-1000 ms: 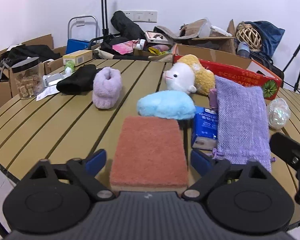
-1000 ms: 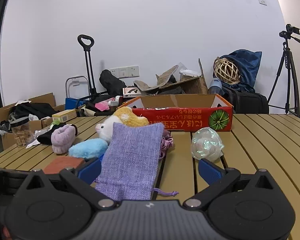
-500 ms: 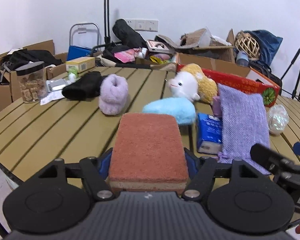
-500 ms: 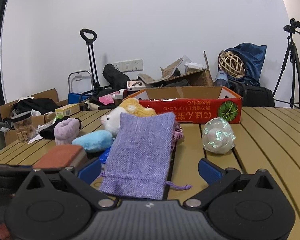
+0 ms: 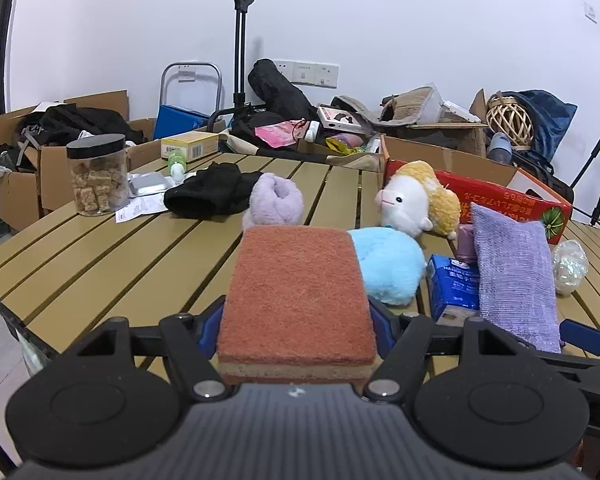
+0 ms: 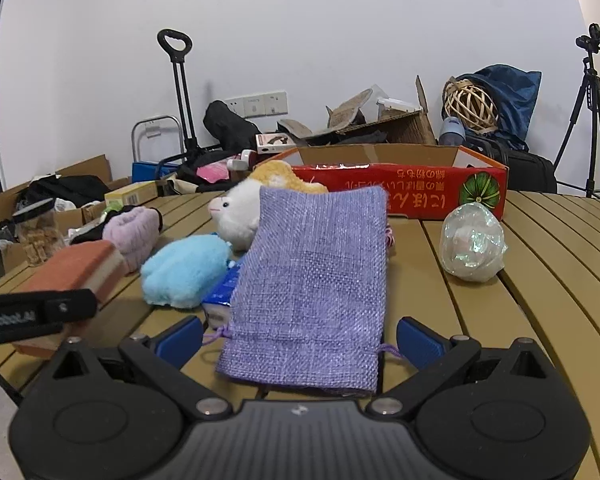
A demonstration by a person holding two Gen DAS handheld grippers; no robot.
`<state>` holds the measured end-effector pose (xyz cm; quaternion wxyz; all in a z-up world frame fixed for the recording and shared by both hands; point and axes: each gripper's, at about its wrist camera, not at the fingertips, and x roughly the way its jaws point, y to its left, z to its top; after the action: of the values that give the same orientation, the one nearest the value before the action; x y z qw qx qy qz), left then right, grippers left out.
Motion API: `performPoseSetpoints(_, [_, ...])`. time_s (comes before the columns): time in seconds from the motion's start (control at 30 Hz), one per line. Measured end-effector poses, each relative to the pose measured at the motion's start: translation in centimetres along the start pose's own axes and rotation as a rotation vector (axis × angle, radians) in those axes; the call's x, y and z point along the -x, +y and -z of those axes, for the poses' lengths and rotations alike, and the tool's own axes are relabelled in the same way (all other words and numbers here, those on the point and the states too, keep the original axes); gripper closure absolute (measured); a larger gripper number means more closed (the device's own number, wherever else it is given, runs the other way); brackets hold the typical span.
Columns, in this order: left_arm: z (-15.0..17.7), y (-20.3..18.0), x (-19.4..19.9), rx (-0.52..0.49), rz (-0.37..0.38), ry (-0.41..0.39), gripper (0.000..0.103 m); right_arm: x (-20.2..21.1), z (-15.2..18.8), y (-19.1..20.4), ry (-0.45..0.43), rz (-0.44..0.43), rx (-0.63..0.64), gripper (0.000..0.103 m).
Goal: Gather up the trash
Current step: 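Grasp the red sponge block with the left gripper while the right tool approaches the purple bag, then close the right gripper on the purple drawstring bag and lift it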
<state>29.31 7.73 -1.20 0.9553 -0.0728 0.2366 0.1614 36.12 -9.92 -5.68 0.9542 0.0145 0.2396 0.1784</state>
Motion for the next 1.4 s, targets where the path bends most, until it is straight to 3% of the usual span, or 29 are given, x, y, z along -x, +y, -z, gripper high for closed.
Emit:
performPoseSetpoints(0.2, [0.1, 0.0, 0.4, -0.003, 0.002, -0.009, 0.032, -0.5, -0.1, 0.0, 0.018, 0.017, -0.003, 0.000])
performPoseSetpoints(0.3, [0.1, 0.0, 0.4, -0.001, 0.004, -0.010, 0.032, -0.6, 0.0, 0.2, 0.023, 0.017, 0.004, 0.005])
performPoseSetpoints(0.5, [0.2, 0.0, 0.2, -0.002, -0.002, -0.006, 0.032, -0.6, 0.2, 0.5, 0.024, 0.008, 0.020, 0.024])
performPoseSetpoints(0.57, [0.2, 0.0, 0.2, -0.001, 0.000, -0.005, 0.032, -0.4, 0.3, 0.7, 0.019, 0.012, 0.040, 0.034])
performPoseSetpoints(0.63, [0.2, 0.0, 0.2, -0.002, -0.001, -0.006, 0.032, -0.3, 0.4, 0.9, 0.016, 0.019, 0.055, 0.052])
performPoseSetpoints(0.93, [0.4, 0.2, 0.4, -0.004, -0.002, -0.008, 0.032, 0.5, 0.8, 0.6, -0.001, -0.001, 0.045, 0.082])
performPoseSetpoints(1.4, [0.7, 0.1, 0.7, -0.014, 0.013, -0.014, 0.032, 3.6, 0.5, -0.1, -0.072, -0.048, 0.050, 0.087])
